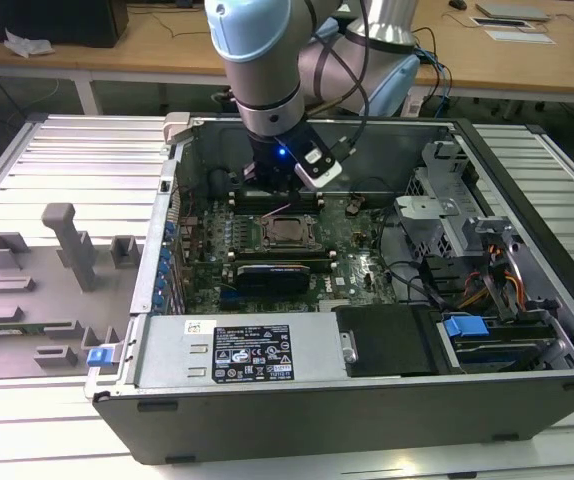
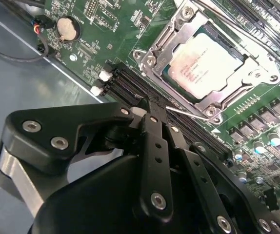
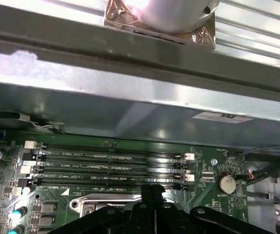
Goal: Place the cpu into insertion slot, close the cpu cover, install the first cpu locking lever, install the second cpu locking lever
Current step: 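Install the first cpu locking lever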
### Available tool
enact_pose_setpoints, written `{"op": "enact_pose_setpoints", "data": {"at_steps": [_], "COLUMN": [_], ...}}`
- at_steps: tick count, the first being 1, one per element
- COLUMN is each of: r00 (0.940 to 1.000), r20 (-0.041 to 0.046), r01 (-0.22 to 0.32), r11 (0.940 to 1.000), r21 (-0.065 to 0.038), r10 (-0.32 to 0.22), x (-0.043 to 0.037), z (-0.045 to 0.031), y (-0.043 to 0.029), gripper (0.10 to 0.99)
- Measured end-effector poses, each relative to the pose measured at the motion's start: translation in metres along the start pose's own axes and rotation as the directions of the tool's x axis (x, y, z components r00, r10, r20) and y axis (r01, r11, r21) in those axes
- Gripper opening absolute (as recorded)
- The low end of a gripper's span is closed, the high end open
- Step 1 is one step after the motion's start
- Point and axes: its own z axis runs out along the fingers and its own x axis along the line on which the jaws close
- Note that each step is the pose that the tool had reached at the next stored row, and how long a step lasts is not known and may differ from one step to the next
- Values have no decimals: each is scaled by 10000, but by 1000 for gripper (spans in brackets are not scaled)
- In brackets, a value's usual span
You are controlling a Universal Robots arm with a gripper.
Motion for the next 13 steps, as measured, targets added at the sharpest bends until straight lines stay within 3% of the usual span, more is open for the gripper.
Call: {"op": "enact_pose_setpoints", "data": {"at_steps": [5,9,13], "r00": [9995,9989,9982], "r20": [68,106,136], "r01": [-299,-461,-595], "r11": [9995,9987,9976], "r21": [109,230,346], "r10": [298,459,591], "x": [11,14,18], "z": [46,91,110], "y": [1,66,76], "gripper": [106,106,106]}}
